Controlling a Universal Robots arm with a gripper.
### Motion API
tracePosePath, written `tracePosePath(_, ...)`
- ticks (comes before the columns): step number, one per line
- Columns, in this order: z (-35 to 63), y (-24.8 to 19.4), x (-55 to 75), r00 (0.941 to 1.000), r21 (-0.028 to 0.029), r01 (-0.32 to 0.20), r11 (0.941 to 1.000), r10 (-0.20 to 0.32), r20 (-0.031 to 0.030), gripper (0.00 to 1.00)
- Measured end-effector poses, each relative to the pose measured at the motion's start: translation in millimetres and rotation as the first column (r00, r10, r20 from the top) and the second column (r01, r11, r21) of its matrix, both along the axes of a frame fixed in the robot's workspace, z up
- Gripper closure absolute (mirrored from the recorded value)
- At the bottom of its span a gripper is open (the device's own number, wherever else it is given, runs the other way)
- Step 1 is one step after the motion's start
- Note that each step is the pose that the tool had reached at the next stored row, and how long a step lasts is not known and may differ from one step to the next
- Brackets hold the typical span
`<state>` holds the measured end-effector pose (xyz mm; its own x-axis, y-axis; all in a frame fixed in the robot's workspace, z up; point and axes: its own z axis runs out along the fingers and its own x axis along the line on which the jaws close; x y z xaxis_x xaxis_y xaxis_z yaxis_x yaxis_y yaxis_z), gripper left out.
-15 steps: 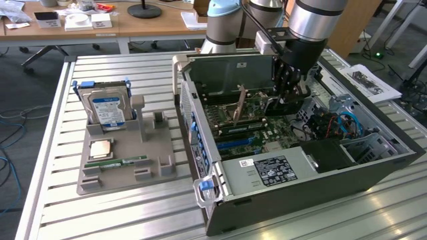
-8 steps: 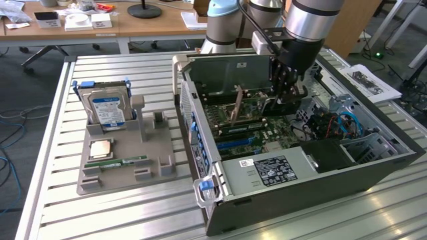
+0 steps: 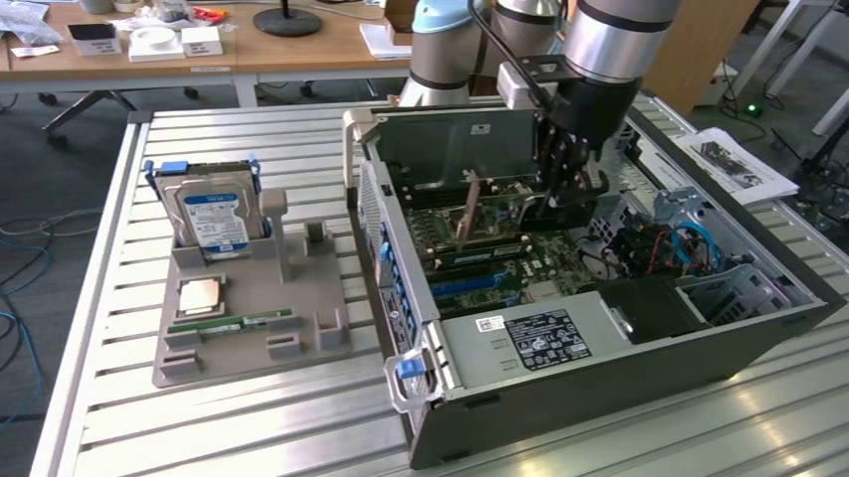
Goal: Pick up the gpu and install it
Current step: 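Insert the gpu into the slot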
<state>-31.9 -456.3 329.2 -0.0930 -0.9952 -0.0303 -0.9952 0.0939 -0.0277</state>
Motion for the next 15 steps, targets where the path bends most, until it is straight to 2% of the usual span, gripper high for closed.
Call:
tracePosePath(9, -0.6, 0.1, -13.4, 1.0, -0.0001, 0.0, 1.0, 0.0, 0.0003, 0.73)
tracePosePath(15, -1.1, 0.0, -14.5, 1.0, -0.0004, 0.0, 1.0, 0.0, 0.0003, 0.73)
